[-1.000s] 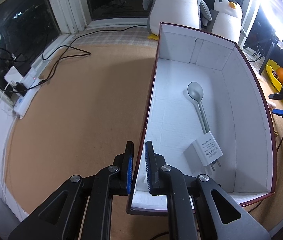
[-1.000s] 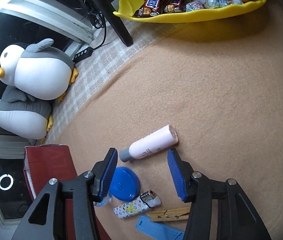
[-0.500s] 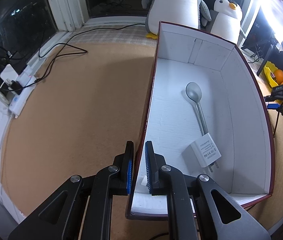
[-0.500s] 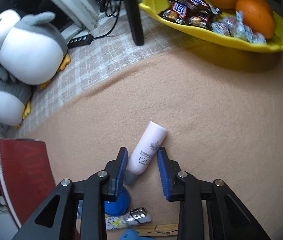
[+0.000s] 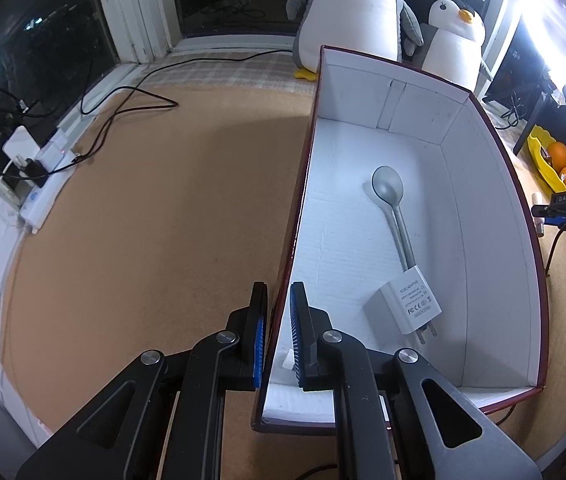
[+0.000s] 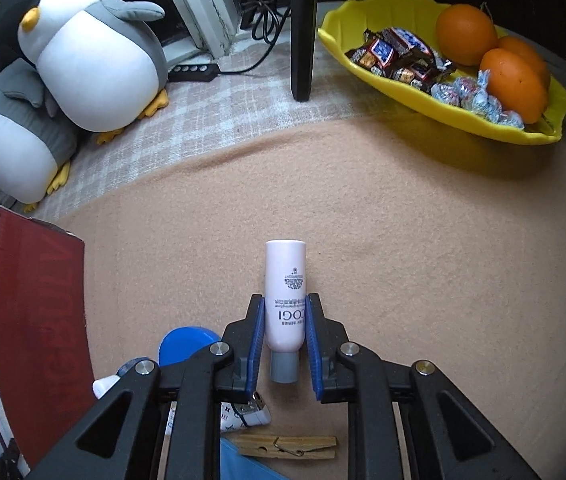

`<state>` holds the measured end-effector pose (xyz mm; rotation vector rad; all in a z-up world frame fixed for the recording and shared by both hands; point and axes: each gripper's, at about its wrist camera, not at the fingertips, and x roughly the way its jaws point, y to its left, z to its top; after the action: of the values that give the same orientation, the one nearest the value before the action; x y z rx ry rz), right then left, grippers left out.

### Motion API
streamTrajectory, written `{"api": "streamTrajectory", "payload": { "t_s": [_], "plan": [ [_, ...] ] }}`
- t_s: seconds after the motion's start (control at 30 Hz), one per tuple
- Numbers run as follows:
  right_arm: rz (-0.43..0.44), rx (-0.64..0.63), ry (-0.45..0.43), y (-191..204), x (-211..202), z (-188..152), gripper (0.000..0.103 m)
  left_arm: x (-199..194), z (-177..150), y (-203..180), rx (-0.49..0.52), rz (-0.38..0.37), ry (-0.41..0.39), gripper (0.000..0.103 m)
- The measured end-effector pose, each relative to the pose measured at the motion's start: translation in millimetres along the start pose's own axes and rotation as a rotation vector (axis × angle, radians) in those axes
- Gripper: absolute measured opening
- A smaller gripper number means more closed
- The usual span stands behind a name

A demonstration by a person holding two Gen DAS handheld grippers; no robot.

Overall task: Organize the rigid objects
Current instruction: 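Move the right gripper to the white lotion bottle and grasp it, then carry the lotion bottle into the box and open the right gripper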

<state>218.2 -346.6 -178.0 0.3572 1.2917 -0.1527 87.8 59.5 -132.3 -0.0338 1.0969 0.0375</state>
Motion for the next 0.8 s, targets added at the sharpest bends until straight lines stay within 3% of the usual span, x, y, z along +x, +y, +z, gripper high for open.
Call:
{"api": "streamTrajectory", "payload": {
  "t_s": [0.4, 0.8],
  "plan": [
    [0.047, -0.119, -0.142, 26.6, -72.0, -21.3, 0.018, -6.5, -5.2, 1.3, -0.006, 0.001, -0.018, 0.01],
    [0.179, -0.315, -0.232, 102.7, -137.5, -69.2, 0.018, -14.3, -12.5, 3.2, -0.008, 0.005, -0.058, 0.008]
  ]
}}
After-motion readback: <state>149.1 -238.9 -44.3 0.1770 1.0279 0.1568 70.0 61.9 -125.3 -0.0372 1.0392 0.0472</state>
